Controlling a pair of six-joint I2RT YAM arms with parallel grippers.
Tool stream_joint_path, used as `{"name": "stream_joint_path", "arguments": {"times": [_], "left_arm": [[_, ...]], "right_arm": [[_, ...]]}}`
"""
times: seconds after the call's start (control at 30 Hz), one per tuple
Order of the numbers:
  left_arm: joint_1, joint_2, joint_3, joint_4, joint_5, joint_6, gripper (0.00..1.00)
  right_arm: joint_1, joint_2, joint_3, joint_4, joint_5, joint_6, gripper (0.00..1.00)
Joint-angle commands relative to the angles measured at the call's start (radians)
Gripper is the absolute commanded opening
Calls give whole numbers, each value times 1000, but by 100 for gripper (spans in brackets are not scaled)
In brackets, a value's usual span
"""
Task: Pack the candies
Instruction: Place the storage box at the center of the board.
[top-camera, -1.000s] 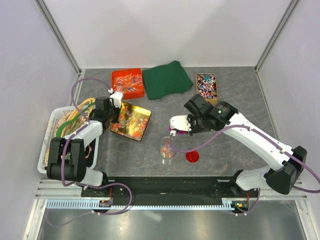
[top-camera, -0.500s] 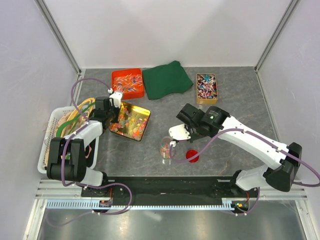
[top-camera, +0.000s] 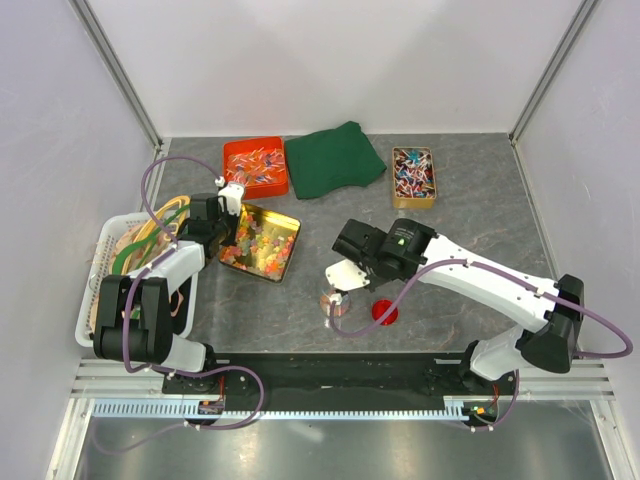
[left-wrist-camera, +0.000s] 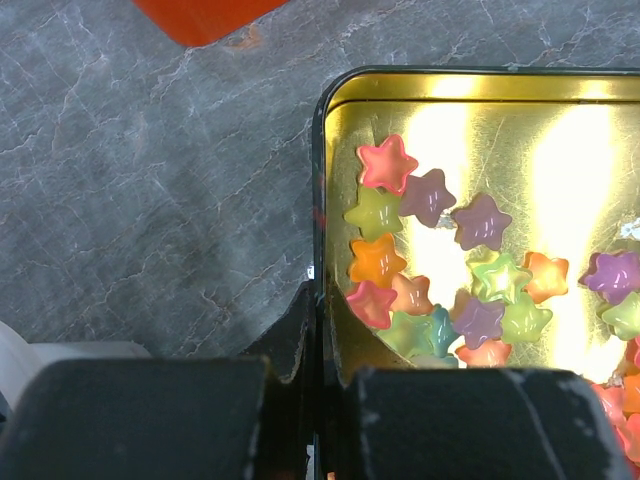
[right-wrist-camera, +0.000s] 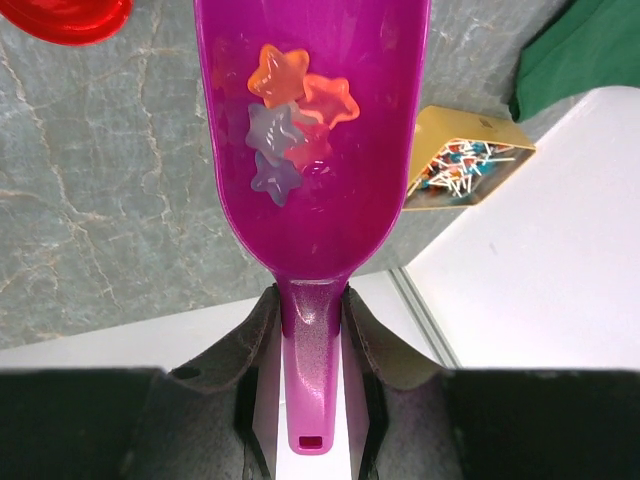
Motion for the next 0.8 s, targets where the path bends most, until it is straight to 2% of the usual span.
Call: {"name": "stream_joint_path", "arguments": {"times": [0.0, 0.77], "left_arm": [[7, -26, 37, 82, 12, 8, 2], [11, -29, 35, 83, 16, 6, 2]], "right_arm": [[25, 7, 52, -22, 71, 11, 0], [147, 65, 77, -61, 266, 23, 0]]}}
